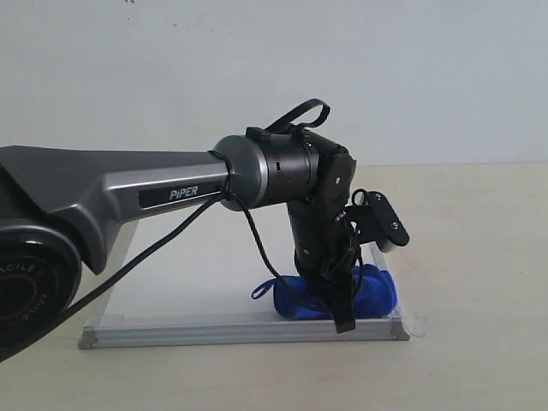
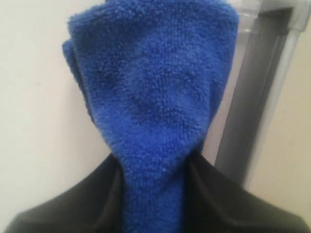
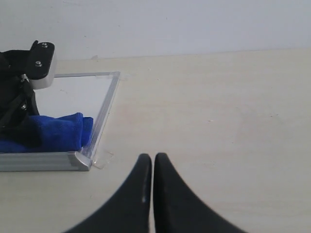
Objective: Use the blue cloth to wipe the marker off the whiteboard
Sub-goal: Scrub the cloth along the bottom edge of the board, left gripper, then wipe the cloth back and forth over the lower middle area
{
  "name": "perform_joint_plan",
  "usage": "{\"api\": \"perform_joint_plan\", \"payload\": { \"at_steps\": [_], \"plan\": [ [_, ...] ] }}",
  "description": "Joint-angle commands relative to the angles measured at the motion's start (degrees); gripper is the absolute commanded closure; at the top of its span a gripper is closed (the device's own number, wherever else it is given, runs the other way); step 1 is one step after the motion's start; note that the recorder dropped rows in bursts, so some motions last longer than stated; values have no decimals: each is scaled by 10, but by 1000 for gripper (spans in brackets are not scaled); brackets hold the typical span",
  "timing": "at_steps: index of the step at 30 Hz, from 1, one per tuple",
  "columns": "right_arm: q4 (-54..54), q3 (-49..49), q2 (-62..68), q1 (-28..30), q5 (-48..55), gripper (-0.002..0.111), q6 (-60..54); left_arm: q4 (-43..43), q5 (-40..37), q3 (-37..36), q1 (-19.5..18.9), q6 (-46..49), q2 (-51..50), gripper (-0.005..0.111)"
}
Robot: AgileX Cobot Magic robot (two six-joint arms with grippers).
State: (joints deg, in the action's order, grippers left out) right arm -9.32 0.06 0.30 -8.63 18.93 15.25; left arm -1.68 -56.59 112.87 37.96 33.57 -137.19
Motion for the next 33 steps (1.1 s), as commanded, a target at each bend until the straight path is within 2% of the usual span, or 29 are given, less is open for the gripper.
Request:
{"api": "perform_joint_plan", "payload": {
  "at_steps": [1, 10, 15, 17, 33],
  "plan": [
    [0, -1, -3, 1, -5, 107, -2, 37, 30, 17, 6, -2, -3, 103],
    [0, -1, -3, 1, -5, 107, -2, 27, 73, 25, 4, -60, -5, 103],
    [0, -1, -3, 1, -5, 107, -2, -83, 62, 25, 4, -148, -11, 103],
    [0, -1, -3, 1, -5, 107, -2, -92, 52, 25, 4, -157, -11, 103],
    [0, -1, -3, 1, -5, 107, -2, 84, -17, 25, 5, -3, -11, 103]
  ]
}}
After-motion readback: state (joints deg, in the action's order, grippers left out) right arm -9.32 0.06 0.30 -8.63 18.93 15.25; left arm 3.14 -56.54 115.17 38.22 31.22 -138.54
